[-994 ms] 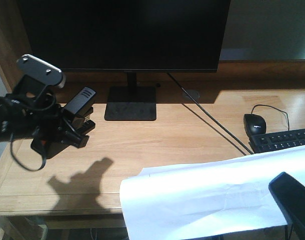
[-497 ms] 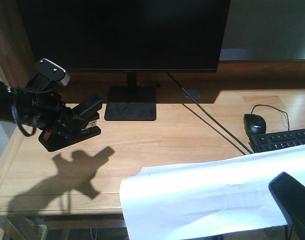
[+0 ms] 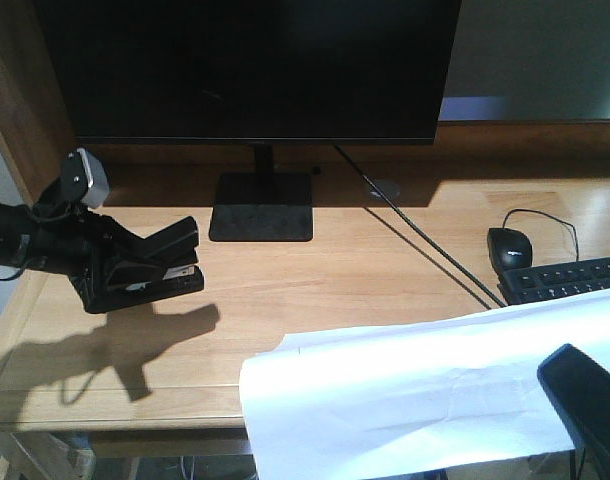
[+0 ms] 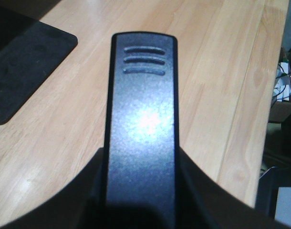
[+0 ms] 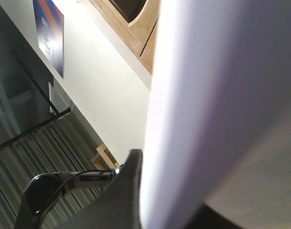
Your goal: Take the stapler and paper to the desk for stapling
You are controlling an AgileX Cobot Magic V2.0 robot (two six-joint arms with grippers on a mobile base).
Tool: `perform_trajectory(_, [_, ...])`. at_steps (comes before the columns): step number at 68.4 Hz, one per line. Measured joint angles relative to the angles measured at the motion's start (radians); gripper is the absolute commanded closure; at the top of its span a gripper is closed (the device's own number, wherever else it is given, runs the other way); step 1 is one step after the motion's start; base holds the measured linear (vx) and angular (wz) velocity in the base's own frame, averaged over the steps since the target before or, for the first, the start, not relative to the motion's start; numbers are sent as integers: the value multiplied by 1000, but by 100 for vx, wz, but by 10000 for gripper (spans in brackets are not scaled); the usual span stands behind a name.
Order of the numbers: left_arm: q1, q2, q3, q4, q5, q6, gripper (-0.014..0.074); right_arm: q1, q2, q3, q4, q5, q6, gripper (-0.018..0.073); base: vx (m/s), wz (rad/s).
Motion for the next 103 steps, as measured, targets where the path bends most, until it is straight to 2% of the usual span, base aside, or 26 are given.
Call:
perform_trajectory(12, [7, 100, 0, -42, 7, 147, 603, 0, 0, 0, 0, 0, 0, 564, 0, 0])
perform_trajectory(21, [7, 160, -7, -92, 9, 168, 603, 0, 0, 0, 0, 0, 0, 564, 0, 0])
perform_trajectory(33, [3, 245, -70, -106, 25, 174, 603, 0, 0, 0, 0, 0, 0, 564, 0, 0])
perform_trajectory(43, [-29, 284, -140, -72, 33, 175, 596, 0, 0, 0, 0, 0, 0, 564, 0, 0])
perform_trajectory(58, [-85, 306, -188, 36, 5, 176, 563, 0, 0, 0, 0, 0, 0, 564, 0, 0])
perform_trajectory(85, [-96, 331, -192, 33, -72, 176, 387, 0, 0, 0, 0, 0, 0, 564, 0, 0])
perform_trajectory(103, [-97, 342, -198, 27, -106, 176, 200, 0, 0, 0, 0, 0, 0, 564, 0, 0])
